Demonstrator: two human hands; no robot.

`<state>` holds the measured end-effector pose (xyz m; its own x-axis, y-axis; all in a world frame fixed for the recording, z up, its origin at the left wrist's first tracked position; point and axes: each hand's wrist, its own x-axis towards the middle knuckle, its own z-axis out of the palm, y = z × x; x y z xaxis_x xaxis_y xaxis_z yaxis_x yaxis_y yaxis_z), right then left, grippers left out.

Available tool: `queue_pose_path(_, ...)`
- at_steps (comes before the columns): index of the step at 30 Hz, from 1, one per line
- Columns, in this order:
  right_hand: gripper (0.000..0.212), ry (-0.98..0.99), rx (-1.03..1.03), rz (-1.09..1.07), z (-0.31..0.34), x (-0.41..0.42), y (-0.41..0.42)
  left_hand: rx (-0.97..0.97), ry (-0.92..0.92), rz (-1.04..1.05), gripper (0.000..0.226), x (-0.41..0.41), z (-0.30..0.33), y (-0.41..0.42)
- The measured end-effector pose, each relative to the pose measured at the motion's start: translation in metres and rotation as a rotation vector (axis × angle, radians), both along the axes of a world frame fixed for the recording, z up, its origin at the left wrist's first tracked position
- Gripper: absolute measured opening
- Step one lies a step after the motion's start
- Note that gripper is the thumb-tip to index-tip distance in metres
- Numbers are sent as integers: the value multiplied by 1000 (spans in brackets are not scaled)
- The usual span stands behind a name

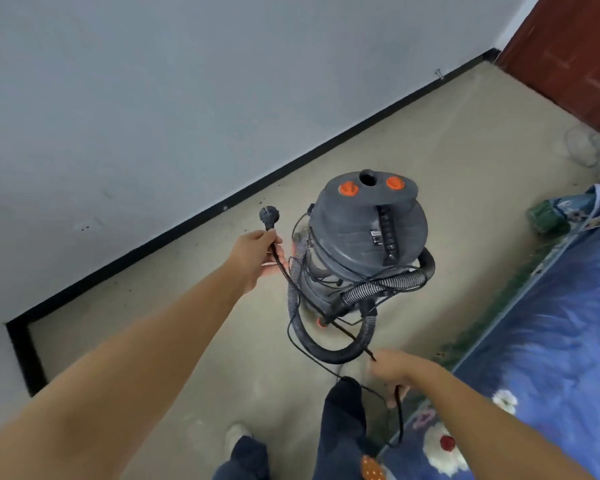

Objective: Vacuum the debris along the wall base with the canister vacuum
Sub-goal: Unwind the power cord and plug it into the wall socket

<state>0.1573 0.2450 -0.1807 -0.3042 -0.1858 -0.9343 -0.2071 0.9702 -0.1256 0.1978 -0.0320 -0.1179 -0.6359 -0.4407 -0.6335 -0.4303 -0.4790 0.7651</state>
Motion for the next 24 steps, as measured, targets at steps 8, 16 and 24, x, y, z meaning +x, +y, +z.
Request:
queue_pose_path(8, 22, -256, -216, -122, -8, 126, -139, -155, 21, 371, 23, 108, 20, -110)
queue_pose_path(16, 26, 151, -636, -87, 42, 89, -258, -252, 194, 458, 25, 158, 73, -189)
queue_pose_path(24, 25, 166, -650, 119, 55, 41, -330, -241, 194, 523, 26, 156, 65, -227)
